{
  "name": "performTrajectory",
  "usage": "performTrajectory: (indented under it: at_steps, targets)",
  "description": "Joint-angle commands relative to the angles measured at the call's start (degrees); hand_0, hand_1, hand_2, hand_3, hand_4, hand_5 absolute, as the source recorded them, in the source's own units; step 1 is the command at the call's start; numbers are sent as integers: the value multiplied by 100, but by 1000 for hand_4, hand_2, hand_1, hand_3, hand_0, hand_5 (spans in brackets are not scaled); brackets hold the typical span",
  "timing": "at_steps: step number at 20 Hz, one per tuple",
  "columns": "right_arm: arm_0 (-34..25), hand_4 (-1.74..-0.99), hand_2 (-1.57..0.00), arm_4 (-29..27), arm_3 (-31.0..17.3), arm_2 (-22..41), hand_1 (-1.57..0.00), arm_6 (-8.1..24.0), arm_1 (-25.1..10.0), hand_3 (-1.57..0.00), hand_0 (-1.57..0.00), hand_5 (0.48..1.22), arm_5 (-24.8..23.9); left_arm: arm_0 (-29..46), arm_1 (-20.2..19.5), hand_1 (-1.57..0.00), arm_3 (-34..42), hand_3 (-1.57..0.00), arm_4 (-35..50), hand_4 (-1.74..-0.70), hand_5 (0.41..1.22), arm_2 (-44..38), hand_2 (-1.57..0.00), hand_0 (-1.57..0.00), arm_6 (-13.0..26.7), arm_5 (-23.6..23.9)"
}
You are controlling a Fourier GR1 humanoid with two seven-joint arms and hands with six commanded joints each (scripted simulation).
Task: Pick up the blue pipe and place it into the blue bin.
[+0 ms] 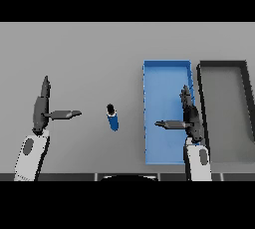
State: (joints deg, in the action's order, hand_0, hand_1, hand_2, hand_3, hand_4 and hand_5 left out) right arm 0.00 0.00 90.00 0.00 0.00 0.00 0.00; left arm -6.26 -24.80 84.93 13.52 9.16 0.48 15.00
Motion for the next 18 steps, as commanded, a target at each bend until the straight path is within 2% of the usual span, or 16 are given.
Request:
performTrajectory:
  at_steps: [1, 6, 7, 8, 9, 14, 16, 18]
  targets:
    - [-25, -1210, 1, -8, -16, -13, 1, 18, -8, 1, 1, 594, -5, -24, 10, 1, -14, 1, -2, -967, 594, 1, 1, 1, -9, 6]
    - [-233, -1210, 1, -48, -171, -119, 1, 105, -90, 1, 1, 594, 3, -276, 96, 1, -247, 1, -71, -967, 594, 30, 1, 1, 82, 41]
    - [-191, -1210, 1, 377, -13, 99, 1, -163, -475, 1, 1, 594, 126, -231, -301, 1, -198, 1, -111, -967, 594, 259, 1, 1, -220, -665]
    - [-106, -1206, 1, 647, 94, 254, 1, -364, -728, 1, 1, 592, 237, -205, -598, 1, -268, 1, -82, -969, 595, 329, 1, 1, -447, -1172]
    - [-12, -1198, 1, 841, 150, 370, 1, -431, -842, 1, 1, 589, 281, -241, -786, 1, -300, 1, -56, -970, 596, 360, 1, 1, -496, -1467]
    - [31, -1187, 1, 1092, 299, 531, 1, -364, -991, 1, 1, 585, 335, -223, -1000, 1, -289, 1, -47, -965, 593, 499, 1, 1, -789, -1992]
    - [83, -1181, 1, 1070, 321, 503, 1, -373, -1019, 1, 1, 580, 342, -75, -1112, 1, 12, 1, -2, -970, 586, 614, 1, 1, -947, -2218]
    - [63, -1194, 1, 996, 355, 495, 1, -341, -972, 1, 1, 579, 355, 23, -1215, 1, 341, 1, 44, -984, 578, 819, 1, 1, -860, -2504]
